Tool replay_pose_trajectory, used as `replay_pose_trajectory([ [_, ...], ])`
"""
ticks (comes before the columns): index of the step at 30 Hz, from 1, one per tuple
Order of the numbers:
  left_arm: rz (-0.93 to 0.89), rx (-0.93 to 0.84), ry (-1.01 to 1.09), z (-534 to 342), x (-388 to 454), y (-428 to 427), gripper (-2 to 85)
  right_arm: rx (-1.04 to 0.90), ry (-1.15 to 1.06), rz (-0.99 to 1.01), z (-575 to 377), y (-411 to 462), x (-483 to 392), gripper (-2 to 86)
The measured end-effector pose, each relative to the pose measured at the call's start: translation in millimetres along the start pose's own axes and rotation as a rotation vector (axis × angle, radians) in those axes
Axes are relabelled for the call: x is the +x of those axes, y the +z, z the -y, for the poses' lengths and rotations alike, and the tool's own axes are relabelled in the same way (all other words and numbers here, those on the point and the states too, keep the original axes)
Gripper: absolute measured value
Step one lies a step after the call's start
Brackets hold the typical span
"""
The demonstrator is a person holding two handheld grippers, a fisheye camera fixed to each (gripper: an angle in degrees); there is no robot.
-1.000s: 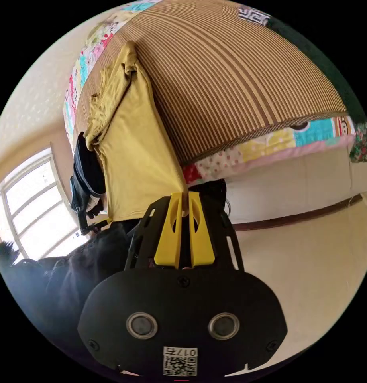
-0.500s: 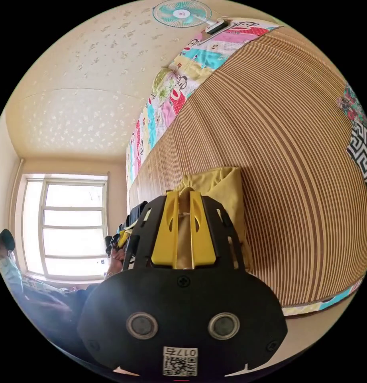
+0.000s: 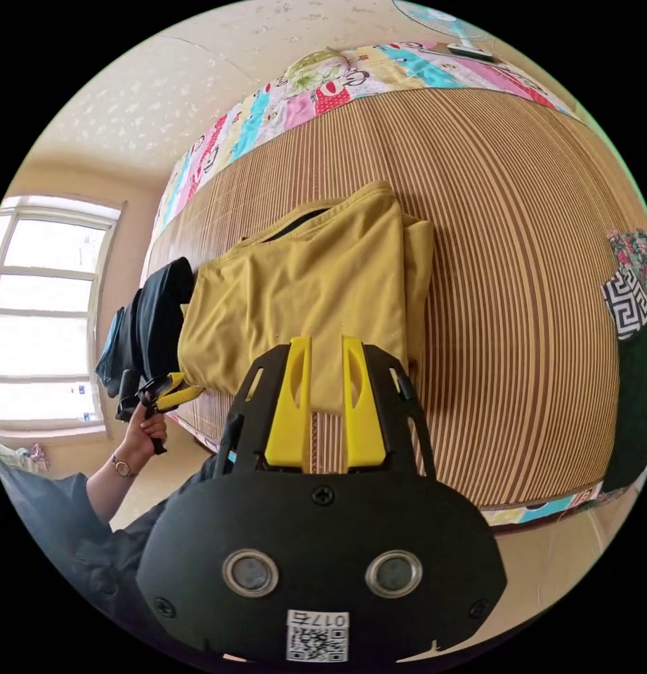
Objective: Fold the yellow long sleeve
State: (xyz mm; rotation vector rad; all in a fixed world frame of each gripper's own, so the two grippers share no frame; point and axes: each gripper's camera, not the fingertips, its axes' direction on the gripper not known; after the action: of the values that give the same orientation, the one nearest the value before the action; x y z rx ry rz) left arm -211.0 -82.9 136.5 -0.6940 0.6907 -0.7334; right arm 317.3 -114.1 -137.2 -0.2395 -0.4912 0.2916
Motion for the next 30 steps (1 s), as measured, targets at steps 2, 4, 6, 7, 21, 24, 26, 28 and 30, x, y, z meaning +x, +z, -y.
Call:
replay_pose_trajectory([
  [2, -0.108, 0.072, -0.031, -1.9, -7.7, -0.2, 15.4, 0.034, 0.008, -0.048, -2.9, 11.8, -7.5, 4.3],
  [4, -0.194, 0.139, -0.064, -0.1, -12.2, -5.0, 11.7, 0.021, 0.025, -0.162, 0.0, 24.1, -9.1, 2.5],
  [6, -0.204, 0.199, -0.023, 4.1, 3.8, -16.6, 7.1, -0.046, 0.051, -0.271, 3.2, 42.4, -2.4, 1.3],
  [7, -0.187, 0.209, 0.014, 4.9, 14.2, -19.9, 6.3, -0.040, 0.043, -0.260, 3.1, 46.5, 0.5, 1.0],
  [21, -0.035, -0.403, 1.126, -86.5, 307.2, 163.8, 6.7, -0.007, 0.263, -0.008, -53.2, -16.2, 69.7, 0.9],
  [24, 0.051, -0.299, 1.080, -90.6, 290.5, 148.3, 7.4, -0.035, 0.314, 0.097, -91.6, -20.9, 92.5, 2.2],
  [26, 0.158, -0.188, 0.909, -74.6, 264.4, 134.1, 10.9, -0.037, 0.379, 0.267, -117.3, -19.2, 111.0, 4.6],
  [28, 0.222, -0.168, 0.678, -50.6, 228.6, 128.5, 15.6, -0.008, 0.441, 0.414, -131.1, -15.6, 122.2, 8.1],
  [30, 0.236, -0.277, 0.419, -24.0, 178.6, 143.1, 18.5, 0.042, 0.509, 0.585, -140.3, -8.6, 131.5, 11.4],
])
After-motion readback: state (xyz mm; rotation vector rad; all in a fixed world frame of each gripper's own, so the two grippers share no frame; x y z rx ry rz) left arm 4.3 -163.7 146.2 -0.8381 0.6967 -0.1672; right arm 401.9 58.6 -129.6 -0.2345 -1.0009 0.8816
